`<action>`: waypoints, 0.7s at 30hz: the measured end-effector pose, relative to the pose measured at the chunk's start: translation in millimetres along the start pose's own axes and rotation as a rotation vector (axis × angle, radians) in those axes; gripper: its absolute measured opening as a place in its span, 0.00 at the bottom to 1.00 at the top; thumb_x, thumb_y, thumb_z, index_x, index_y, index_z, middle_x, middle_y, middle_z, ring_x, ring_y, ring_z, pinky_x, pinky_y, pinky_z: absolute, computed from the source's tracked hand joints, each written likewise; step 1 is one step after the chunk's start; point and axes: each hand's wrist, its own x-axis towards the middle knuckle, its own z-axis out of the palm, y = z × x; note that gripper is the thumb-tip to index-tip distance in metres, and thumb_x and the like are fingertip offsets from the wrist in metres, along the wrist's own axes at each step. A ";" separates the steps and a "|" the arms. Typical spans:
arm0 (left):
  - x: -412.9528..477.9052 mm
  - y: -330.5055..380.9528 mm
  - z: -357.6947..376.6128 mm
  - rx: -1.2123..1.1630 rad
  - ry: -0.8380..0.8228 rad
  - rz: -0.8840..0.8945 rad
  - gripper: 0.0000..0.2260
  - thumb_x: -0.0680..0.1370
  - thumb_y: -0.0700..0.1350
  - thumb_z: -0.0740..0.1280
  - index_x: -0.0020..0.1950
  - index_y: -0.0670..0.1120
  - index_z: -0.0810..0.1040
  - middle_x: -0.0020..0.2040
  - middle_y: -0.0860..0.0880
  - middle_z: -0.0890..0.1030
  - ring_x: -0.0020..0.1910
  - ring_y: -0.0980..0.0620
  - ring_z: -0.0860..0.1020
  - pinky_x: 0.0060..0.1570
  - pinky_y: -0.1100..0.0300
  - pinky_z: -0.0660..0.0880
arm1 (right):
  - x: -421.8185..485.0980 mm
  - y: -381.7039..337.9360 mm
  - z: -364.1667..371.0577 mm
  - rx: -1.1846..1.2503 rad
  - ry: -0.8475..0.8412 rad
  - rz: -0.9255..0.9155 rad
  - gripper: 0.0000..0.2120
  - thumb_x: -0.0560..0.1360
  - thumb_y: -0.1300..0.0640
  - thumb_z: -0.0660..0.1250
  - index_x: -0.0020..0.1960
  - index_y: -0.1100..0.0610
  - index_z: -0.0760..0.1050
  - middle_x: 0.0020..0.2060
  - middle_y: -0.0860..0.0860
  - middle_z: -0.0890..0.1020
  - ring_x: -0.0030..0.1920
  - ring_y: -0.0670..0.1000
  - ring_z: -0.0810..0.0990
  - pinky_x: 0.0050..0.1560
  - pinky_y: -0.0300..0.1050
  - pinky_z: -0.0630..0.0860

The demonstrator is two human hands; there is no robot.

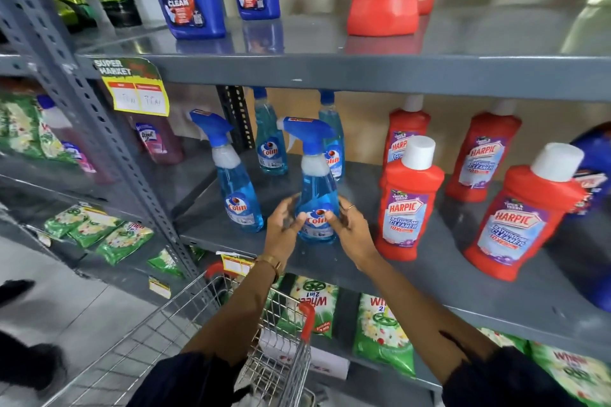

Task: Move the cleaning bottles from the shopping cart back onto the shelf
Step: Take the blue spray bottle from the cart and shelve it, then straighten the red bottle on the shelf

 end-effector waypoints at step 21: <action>-135.9 -36.1 195.4 1.034 -0.539 0.667 0.20 0.71 0.53 0.71 0.59 0.44 0.79 0.60 0.43 0.81 0.63 0.43 0.78 0.58 0.42 0.76 | -89.1 28.9 -255.3 -0.179 0.407 0.174 0.21 0.63 0.68 0.77 0.55 0.63 0.78 0.51 0.63 0.84 0.47 0.54 0.83 0.48 0.46 0.83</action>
